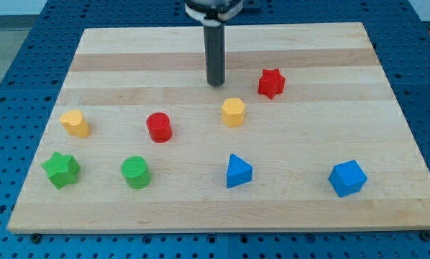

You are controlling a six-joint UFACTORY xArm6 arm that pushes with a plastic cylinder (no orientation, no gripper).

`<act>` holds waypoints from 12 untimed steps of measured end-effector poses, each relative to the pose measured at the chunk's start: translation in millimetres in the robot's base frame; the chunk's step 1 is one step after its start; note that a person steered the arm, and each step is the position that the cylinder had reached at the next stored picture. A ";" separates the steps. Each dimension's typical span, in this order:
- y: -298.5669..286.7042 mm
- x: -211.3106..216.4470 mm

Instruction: Place the red star parallel to the yellow hexagon

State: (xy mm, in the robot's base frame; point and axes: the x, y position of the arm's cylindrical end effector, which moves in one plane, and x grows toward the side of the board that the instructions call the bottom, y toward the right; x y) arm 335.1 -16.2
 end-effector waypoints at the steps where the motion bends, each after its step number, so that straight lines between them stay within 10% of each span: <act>1: 0.1 -33.4; 8: 141.9 80.2; 12: 124.6 -29.7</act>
State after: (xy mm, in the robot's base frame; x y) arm 305.4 108.5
